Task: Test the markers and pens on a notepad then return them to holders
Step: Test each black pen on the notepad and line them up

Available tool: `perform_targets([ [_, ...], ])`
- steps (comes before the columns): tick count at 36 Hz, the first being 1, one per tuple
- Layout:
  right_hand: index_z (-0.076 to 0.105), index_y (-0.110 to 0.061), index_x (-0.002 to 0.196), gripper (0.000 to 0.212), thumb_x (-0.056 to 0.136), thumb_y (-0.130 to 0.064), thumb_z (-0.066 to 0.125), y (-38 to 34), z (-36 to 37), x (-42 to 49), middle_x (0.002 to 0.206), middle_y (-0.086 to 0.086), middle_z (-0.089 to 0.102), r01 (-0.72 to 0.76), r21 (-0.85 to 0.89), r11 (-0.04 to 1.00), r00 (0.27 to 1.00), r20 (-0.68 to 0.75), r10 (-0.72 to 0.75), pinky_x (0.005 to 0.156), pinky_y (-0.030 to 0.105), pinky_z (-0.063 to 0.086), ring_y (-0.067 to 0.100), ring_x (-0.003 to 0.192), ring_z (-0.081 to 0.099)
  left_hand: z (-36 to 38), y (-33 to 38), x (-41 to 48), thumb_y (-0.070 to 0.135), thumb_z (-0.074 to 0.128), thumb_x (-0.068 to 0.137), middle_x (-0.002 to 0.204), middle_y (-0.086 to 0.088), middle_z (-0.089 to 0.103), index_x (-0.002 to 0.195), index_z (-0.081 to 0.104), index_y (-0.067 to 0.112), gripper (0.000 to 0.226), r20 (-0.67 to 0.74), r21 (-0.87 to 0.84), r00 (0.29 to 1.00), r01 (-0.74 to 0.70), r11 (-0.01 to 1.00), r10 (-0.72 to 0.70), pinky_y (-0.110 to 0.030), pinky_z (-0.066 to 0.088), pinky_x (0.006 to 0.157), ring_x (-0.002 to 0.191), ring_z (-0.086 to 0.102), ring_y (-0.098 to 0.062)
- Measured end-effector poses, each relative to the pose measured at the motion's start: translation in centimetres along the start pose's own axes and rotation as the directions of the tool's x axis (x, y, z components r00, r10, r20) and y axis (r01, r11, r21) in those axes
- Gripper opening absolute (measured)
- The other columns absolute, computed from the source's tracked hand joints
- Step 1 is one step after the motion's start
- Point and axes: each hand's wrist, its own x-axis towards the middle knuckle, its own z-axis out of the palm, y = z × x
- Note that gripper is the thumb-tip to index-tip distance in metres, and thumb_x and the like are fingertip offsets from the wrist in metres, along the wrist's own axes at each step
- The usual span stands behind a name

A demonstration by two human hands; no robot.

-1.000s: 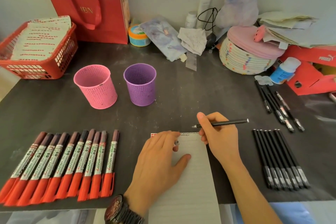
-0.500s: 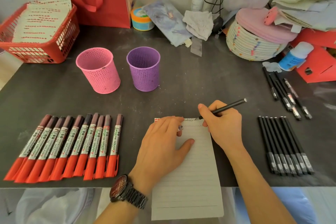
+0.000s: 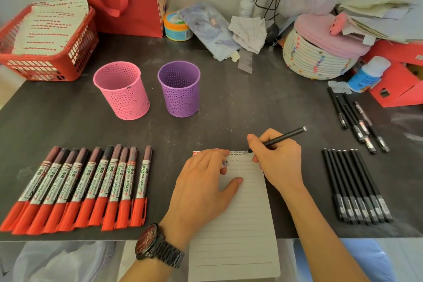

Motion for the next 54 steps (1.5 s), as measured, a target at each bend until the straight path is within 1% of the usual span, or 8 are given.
perform_targets([
  [23, 0.063, -0.022, 0.065, 0.028, 0.092, -0.025, 0.069, 0.2, -0.1, 0.0, 0.052, -0.012, 0.063, 0.023, -0.02, 1.0, 1.0, -0.007, -0.023, 0.058, 0.005, 0.044, 0.0, 0.051, 0.06, -0.3, 0.1, 0.0, 0.056, 0.064, 0.084, 0.11, 0.021, 0.06, 0.089, 0.02, 0.047, 0.046, 0.006, -0.044, 1.0, 0.016, 0.999, -0.015, -0.011, 0.025, 0.089, 0.106, 0.045, 0.004],
  [29, 0.062, -0.024, 0.065, 0.029, 0.093, -0.027, 0.07, 0.2, -0.1, 0.0, 0.053, -0.013, 0.064, 0.032, -0.016, 0.999, 0.999, -0.024, -0.032, 0.058, 0.006, 0.045, 0.001, 0.052, 0.061, -0.2, 0.1, 0.0, 0.056, 0.065, 0.084, 0.102, 0.022, 0.058, 0.096, 0.025, 0.047, 0.042, 0.018, -0.049, 1.0, 0.025, 0.998, -0.024, -0.01, 0.026, 0.088, 0.103, 0.045, 0.006],
  [35, 0.062, -0.023, 0.07, 0.037, 0.091, -0.053, 0.06, -0.4, -0.4, -0.5, 0.056, -0.006, 0.065, 0.02, 0.106, 0.994, 0.994, -0.107, -0.009, 0.058, 0.015, 0.048, 0.008, 0.052, 0.063, -0.3, 0.1, 0.1, 0.054, 0.05, 0.093, 0.096, 0.027, 0.05, 0.102, 0.051, 0.034, 0.022, 0.023, -0.062, 0.999, 0.033, 0.998, -0.031, -0.015, 0.03, 0.091, 0.098, 0.042, 0.009],
  [38, 0.067, -0.016, 0.082, 0.034, 0.102, -0.039, 0.053, -1.0, -1.0, -1.0, 0.063, 0.003, 0.068, -0.032, 0.263, 0.964, 0.995, -0.085, 0.056, 0.054, 0.025, 0.047, 0.014, 0.051, 0.06, -0.7, 0.3, 0.1, 0.053, 0.035, 0.099, 0.107, 0.027, 0.052, 0.112, 0.055, 0.031, 0.032, 0.045, -0.11, 0.998, 0.04, 0.993, -0.036, -0.014, 0.03, 0.095, 0.108, 0.046, 0.007],
  [40, 0.069, -0.011, 0.092, 0.03, 0.099, -0.031, 0.049, -1.4, -1.6, -1.7, 0.073, 0.01, 0.07, -0.081, 0.484, 0.871, 0.996, 0.001, 0.091, 0.048, 0.027, 0.044, 0.019, 0.051, 0.057, -1.0, 0.4, 0.0, 0.046, 0.03, 0.101, 0.122, 0.022, 0.056, 0.107, 0.052, 0.03, 0.028, 0.041, -0.174, 0.999, 0.032, 0.984, -0.025, -0.016, 0.03, 0.099, 0.119, 0.046, 0.002],
  [43, 0.07, -0.009, 0.1, 0.03, 0.096, -0.025, 0.045, -1.7, -2.1, -3.0, 0.084, 0.016, 0.071, -0.145, 0.656, 0.741, 0.989, 0.123, 0.085, 0.047, 0.027, 0.044, 0.021, 0.052, 0.056, -1.5, 0.4, -0.2, 0.039, 0.027, 0.102, 0.117, 0.018, 0.059, 0.101, 0.055, 0.027, 0.031, 0.002, -0.221, 1.0, 0.014, 0.975, -0.014, -0.024, 0.032, 0.102, 0.117, 0.049, -0.003],
  [48, 0.06, -0.011, 0.085, 0.018, 0.092, -0.022, 0.047, -1.3, -1.7, -4.9, 0.074, 0.021, 0.071, -0.173, 0.685, 0.707, 0.984, 0.091, 0.153, 0.044, 0.026, 0.041, 0.022, 0.046, 0.052, -1.5, 0.4, -0.2, 0.036, 0.028, 0.103, 0.087, 0.019, 0.05, 0.09, 0.049, 0.03, 0.025, -0.037, -0.206, 0.999, 0.018, 0.978, -0.027, -0.027, 0.036, 0.085, 0.09, 0.048, -0.006],
  [54, 0.066, -0.017, 0.074, 0.022, 0.09, -0.021, 0.052, -1.4, -1.7, -5.1, 0.065, 0.019, 0.067, -0.162, 0.693, 0.703, 0.984, 0.06, 0.168, 0.045, 0.025, 0.04, 0.02, 0.046, 0.05, -0.9, 0.2, 0.1, 0.049, 0.038, 0.101, 0.089, 0.022, 0.052, 0.102, 0.053, 0.036, 0.02, 0.002, -0.117, 1.0, 0.023, 0.993, -0.023, -0.021, 0.039, 0.072, 0.081, 0.045, -0.005],
])
